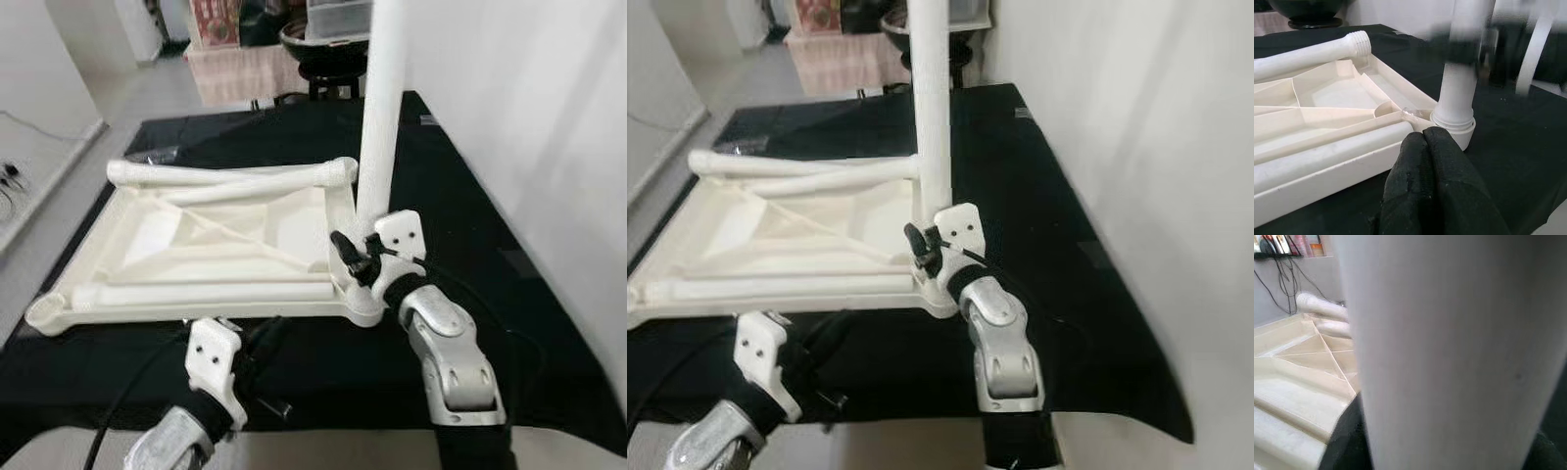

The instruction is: Building children table

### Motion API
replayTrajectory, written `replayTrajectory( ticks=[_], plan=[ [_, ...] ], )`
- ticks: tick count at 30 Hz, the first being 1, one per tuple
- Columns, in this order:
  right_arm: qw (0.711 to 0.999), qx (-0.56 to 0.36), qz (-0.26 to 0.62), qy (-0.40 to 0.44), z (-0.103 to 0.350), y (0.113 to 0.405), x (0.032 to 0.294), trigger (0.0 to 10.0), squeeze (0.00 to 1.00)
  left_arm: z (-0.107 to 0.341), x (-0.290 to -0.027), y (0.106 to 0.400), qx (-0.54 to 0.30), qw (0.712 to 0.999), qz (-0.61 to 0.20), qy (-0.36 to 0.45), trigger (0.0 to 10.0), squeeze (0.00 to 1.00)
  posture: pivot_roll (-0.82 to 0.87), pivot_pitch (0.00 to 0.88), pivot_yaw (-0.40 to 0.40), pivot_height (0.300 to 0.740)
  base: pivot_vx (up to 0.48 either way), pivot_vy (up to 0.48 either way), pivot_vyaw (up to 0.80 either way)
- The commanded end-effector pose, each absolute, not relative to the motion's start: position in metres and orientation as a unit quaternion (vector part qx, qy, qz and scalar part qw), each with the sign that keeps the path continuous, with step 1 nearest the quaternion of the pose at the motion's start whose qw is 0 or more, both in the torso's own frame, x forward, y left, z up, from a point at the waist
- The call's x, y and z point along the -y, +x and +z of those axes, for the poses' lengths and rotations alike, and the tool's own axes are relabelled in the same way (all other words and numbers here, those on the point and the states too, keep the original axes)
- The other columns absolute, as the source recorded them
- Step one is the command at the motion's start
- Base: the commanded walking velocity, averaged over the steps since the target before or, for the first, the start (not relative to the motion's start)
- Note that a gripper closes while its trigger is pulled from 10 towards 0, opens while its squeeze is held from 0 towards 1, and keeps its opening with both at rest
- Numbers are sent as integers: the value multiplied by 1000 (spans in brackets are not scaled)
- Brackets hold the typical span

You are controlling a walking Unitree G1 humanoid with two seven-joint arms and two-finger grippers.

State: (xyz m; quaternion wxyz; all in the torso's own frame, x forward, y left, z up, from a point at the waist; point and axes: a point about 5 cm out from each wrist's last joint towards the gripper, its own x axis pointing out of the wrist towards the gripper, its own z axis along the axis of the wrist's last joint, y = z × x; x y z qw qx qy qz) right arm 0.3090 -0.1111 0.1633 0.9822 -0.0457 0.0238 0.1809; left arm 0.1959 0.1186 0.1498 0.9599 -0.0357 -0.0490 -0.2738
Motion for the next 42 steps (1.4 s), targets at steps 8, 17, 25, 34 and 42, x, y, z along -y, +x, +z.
replayTrajectory(
  ticks=[8, 17, 25, 34, 42],
  plan=[
    [964, -29, 261, 46, 169, 319, 106, 10000, 537, 145, -119, 196, 34, 960, -276, -35, 10000, 0, 40, 129, 55, 740, 0, 0, 0],
    [863, -12, 496, -94, 182, 335, 110, 10000, 0, 144, -115, 195, 35, 960, -275, -37, 10000, 0, 52, 118, 38, 740, 0, 0, 0],
    [855, 12, 514, -66, 207, 359, 120, 0, 0, 143, -113, 193, 34, 960, -276, -38, 10000, 0, 58, 118, 32, 740, 0, 0, 0],
    [834, 7, 549, -58, 203, 361, 135, 0, 0, 142, -111, 192, 32, 960, -277, -40, 10000, 0, 38, 120, 32, 740, 0, 0, 0],
    [856, -10, 514, -60, 178, 334, 148, 0, 0, 142, -112, 193, 32, 959, -278, -43, 10000, 0, 24, 129, 30, 740, 0, 0, 0]
  ],
)
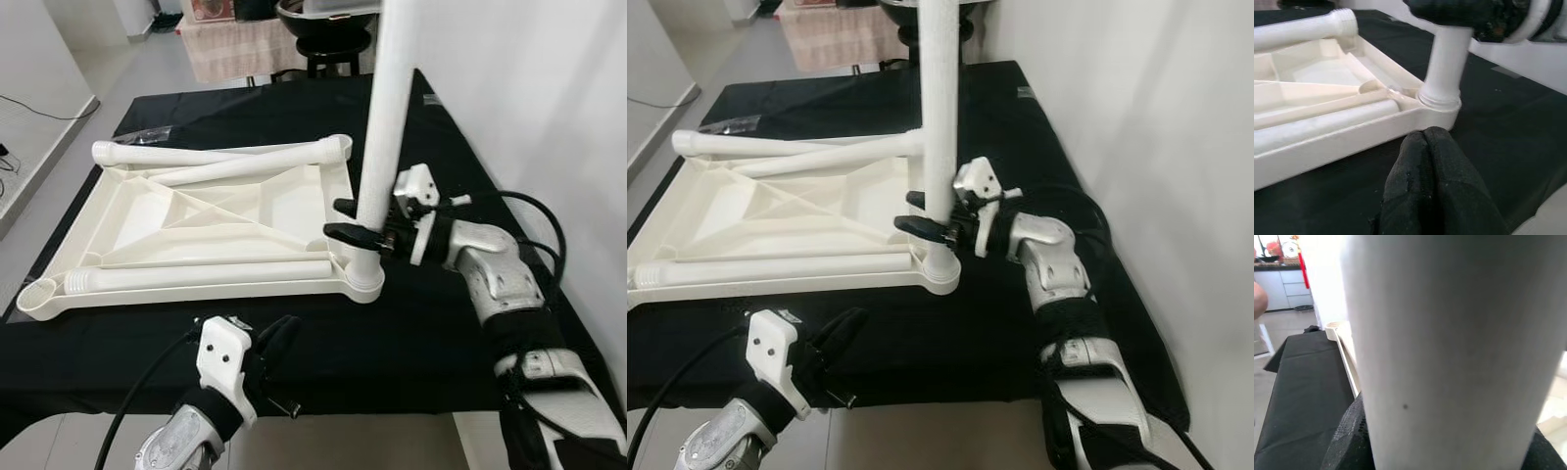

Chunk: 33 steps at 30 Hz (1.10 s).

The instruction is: Building children table

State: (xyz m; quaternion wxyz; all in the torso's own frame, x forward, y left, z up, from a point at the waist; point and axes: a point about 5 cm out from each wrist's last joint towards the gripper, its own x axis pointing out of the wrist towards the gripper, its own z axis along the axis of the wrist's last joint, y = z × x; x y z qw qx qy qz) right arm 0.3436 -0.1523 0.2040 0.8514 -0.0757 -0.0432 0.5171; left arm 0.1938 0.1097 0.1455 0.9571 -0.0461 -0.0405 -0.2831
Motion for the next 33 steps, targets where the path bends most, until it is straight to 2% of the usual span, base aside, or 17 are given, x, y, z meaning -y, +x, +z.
replayTrajectory(
  ticks=[1, 2, 4, 5, 6, 7, 10, 17, 18, 20, 21, 24, 27, 28, 30, 31, 33],
  plan=[
    [856, -10, 514, -60, 178, 334, 148, 0, 0, 142, -112, 193, 32, 959, -278, -43, 10000, 0, 24, 129, 30, 740, 0, 0, 0],
    [872, -17, 485, -64, 171, 329, 146, 0, 0, 142, -112, 193, 32, 959, -278, -43, 10000, 0, 24, 129, 30, 740, 0, 0, 0],
    [958, -33, 281, -54, 157, 336, 141, 0, 0, 142, -113, 193, 32, 959, -279, -42, 10000, 0, 30, 131, 26, 740, 0, 0, 0],
    [958, -33, 281, -54, 157, 336, 141, 0, 0, 142, -113, 193, 32, 959, -279, -42, 10000, 0, 30, 131, 26, 740, 0, 0, 0],
    [976, -60, 205, -41, 141, 323, 131, 0, 0, 142, -114, 193, 31, 959, -279, -42, 10000, 0, 27, 129, 27, 740, 0, 0, 0],
    [981, -67, 174, -46, 134, 311, 118, 0, 0, 142, -114, 195, 32, 959, -278, -41, 10000, 0, 33, 131, 36, 740, 0, 0, 0],
    [982, -67, 172, -49, 132, 303, 109, 0, 0, 142, -115, 195, 32, 959, -277, -40, 10000, 0, 29, 131, 41, 740, 0, 0, 0],
    [979, -65, 184, -60, 139, 321, 106, 0, 0, 141, -114, 200, 35, 960, -276, -39, 10000, 0, 21, 106, 28, 740, 0, 0, 0],
    [978, -63, 192, -54, 142, 322, 103, 7529, 0, 141, -114, 201, 36, 961, -272, -38, 10000, 0, 25, 104, 27, 740, 0, 0, 0],
    [978, -63, 192, -54, 142, 322, 103, 7529, 0, 141, -114, 201, 36, 961, -272, -38, 10000, 0, 25, 104, 27, 740, 0, 0, 0],
    [976, -62, 203, -54, 144, 324, 101, 10000, 1000, 141, -114, 201, 37, 962, -269, -37, 10000, 0, 28, 103, 27, 740, 0, 0, 0],
    [975, -51, 214, -43, 150, 327, 99, 10000, 1000, 141, -114, 202, 37, 962, -268, -36, 10000, 0, 28, 103, 27, 740, 0, 0, 0],
    [959, -15, 281, -19, 169, 338, 100, 10000, 1000, 141, -114, 202, 37, 962, -269, -35, 10000, 0, 24, 100, 29, 740, 0, 0, 0],
    [951, 2, 310, -11, 177, 342, 100, 10000, 714, 141, -113, 202, 37, 962, -269, -35, 10000, 0, 24, 100, 29, 740, 0, 0, 0],
    [936, 20, 351, -15, 187, 346, 103, 10000, 714, 141, -113, 202, 37, 962, -270, -36, 10000, 0, 25, 100, 31, 740, 0, 0, 0],
    [916, 35, 399, -30, 196, 348, 105, 10000, 0, 141, -113, 202, 37, 962, -270, -36, 10000, 0, 26, 99, 31, 740, 0, 0, 0],
    [916, 35, 399, -30, 196, 348, 105, 10000, 0, 141, -113, 202, 37, 962, -270, -36, 10000, 0, 26, 99, 31, 740, 0, 0, 0]
  ],
)
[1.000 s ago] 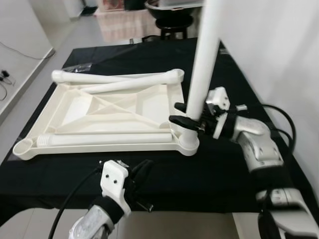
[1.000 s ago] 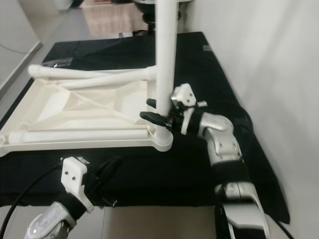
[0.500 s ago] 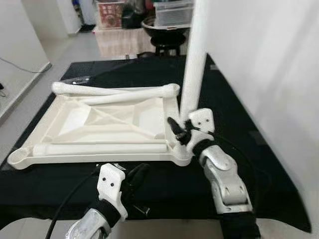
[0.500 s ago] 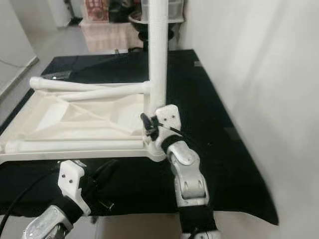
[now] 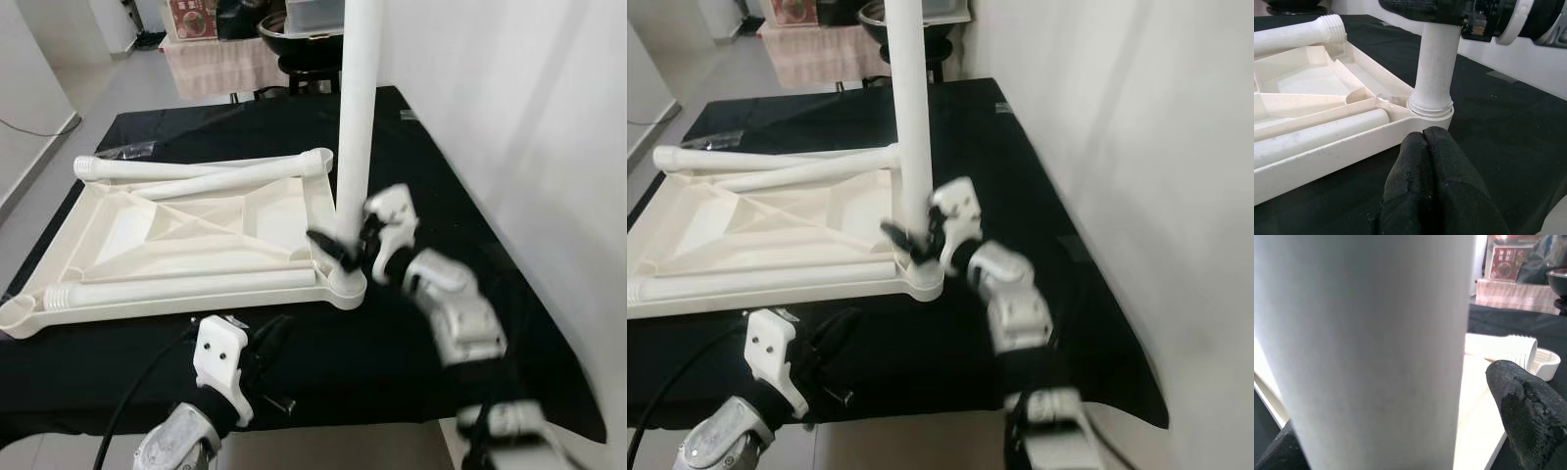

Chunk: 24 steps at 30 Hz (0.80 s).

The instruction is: Building children table

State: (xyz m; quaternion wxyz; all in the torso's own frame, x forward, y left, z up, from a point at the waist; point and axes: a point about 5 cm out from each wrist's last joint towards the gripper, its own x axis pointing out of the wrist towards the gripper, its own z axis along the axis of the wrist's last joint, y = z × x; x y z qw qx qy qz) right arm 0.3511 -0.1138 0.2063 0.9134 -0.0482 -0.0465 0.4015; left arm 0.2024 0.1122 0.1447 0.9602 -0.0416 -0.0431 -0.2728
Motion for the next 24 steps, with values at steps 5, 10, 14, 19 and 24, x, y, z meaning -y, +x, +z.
replayTrajectory(
  ticks=[5, 10, 14, 19, 24],
  plan=[
    [834, 34, 546, -76, 210, 347, 108, 10000, 0, 141, -112, 201, 36, 961, -271, -35, 10000, 0, 35, 104, 31, 740, 0, 0, 0],
    [801, -5, 594, -78, 213, 360, 108, 7490, 0, 141, -112, 198, 35, 962, -269, -34, 10000, 0, 50, 113, 27, 740, 0, 0, 0],
    [804, -3, 591, -66, 216, 363, 109, 0, 0, 141, -112, 197, 35, 962, -269, -33, 10000, 0, 53, 115, 26, 740, 0, 0, 0],
    [801, -1, 594, -67, 215, 363, 117, 0, 0, 141, -111, 197, 35, 962, -269, -33, 10000, 0, 57, 114, 30, 740, 0, 0, 0],
    [801, -2, 594, -70, 205, 356, 135, 0, 0, 141, -110, 197, 35, 962, -269, -35, 10000, 0, 51, 113, 31, 740, 0, 0, 0]
  ],
)
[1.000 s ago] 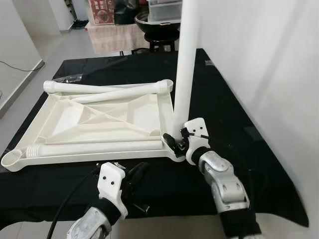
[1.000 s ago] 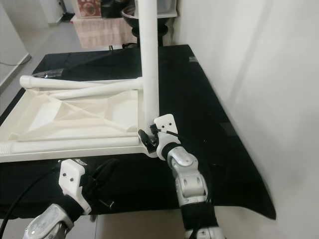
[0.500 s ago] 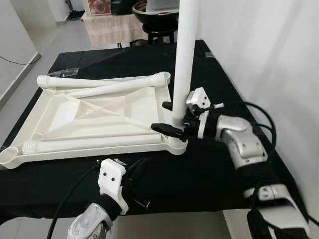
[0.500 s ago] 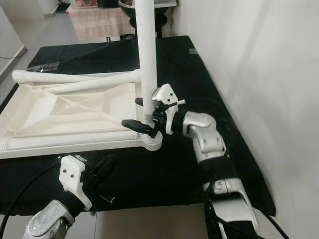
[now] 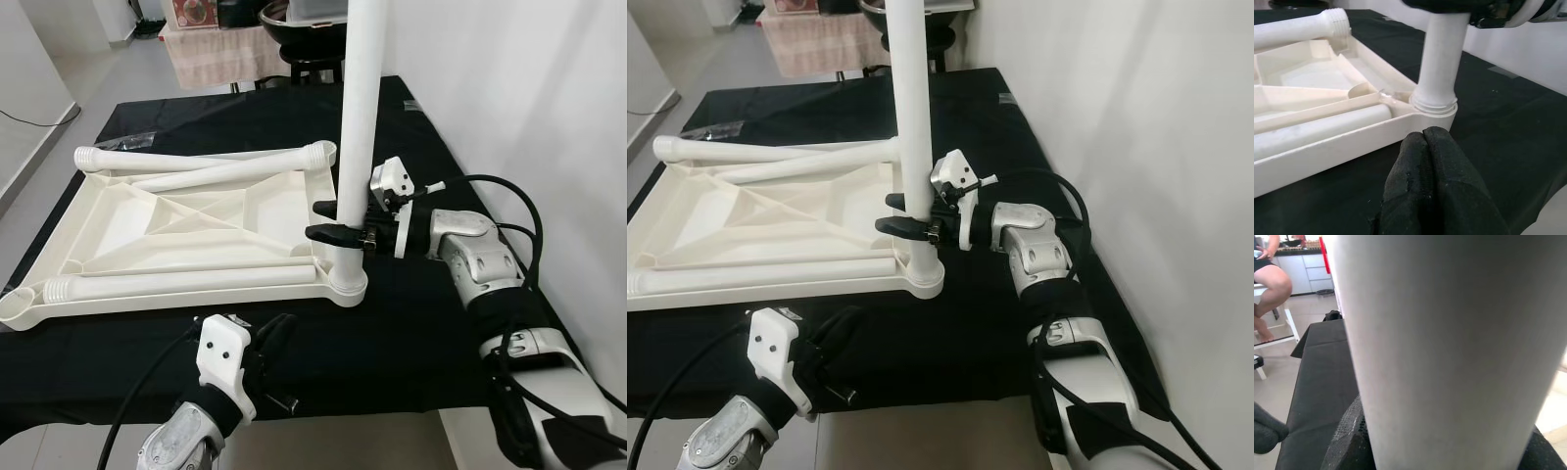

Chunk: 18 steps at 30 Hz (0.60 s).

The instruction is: Building children table

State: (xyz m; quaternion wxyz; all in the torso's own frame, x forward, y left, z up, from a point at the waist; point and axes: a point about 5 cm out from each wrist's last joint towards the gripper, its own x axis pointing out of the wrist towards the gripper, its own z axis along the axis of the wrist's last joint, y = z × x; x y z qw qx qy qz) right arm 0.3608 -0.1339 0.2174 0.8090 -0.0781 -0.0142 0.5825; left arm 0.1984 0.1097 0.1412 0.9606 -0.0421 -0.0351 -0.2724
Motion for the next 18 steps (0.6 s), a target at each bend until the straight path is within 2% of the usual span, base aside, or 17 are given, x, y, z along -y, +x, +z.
replayTrajectory(
  ticks=[1, 2, 3, 5, 6, 7, 8, 9, 10, 11, 13, 14, 18],
  plan=[
    [801, -2, 594, -70, 205, 356, 135, 0, 0, 141, -110, 197, 35, 962, -269, -35, 10000, 0, 51, 113, 31, 740, 0, 0, 0],
    [801, -2, 594, -70, 205, 356, 135, 0, 0, 141, -110, 197, 35, 962, -269, -35, 10000, 0, 51, 113, 31, 740, 0, 0, 0],
    [817, -4, 571, -78, 196, 352, 140, 0, 0, 141, -110, 197, 35, 962, -269, -36, 10000, 0, 47, 113, 27, 740, 0, 0, 0],
    [817, -4, 571, -78, 196, 352, 140, 0, 0, 141, -110, 197, 35, 962, -269, -36, 10000, 0, 47, 113, 27, 740, 0, 0, 0],
    [871, -26, 488, -56, 177, 347, 139, 0, 0, 141, -111, 197, 35, 962, -269, -36, 10000, 0, 42, 113, 16, 740, 0, 0, 0],
    [937, -64, 338, -60, 151, 336, 138, 0, 0, 141, -113, 196, 34, 962, -270, -36, 10000, 0, 35, 118, 21, 740, 0, 0, 0],
    [937, -64, 338, -60, 151, 336, 138, 0, 0, 141, -113, 196, 34, 962, -270, -36, 10000, 0, 35, 118, 21, 740, 0, 0, 0],
    [962, -99, 249, -50, 134, 318, 135, 0, 0, 141, -114, 196, 34, 961, -270, -36, 10000, 0, 38, 118, 27, 740, 0, 0, 0],
    [962, -99, 249, -50, 134, 318, 135, 0, 0, 141, -114, 196, 34, 961, -270, -36, 10000, 0, 38, 118, 27, 740, 0, 0, 0],
    [973, -108, 198, -55, 129, 307, 125, 0, 0, 141, -115, 197, 33, 961, -271, -35, 10000, 0, 28, 110, 53, 740, 0, 0, 0],
    [976, -105, 183, -58, 131, 304, 118, 0, 0, 140, -115, 198, 32, 961, -272, -35, 10000, 0, 34, 100, 52, 740, 0, 0, 0],
    [976, -101, 187, -52, 133, 310, 110, 0, 0, 139, -115, 200, 30, 960, -277, -34, 10000, 0, 43, 96, 42, 740, 0, 0, 0],
    [976, -99, 187, -47, 134, 316, 104, 0, 0, 139, -115, 200, 29, 959, -279, -34, 10000, 0, 45, 95, 43, 740, 0, 0, 0]
  ],
)
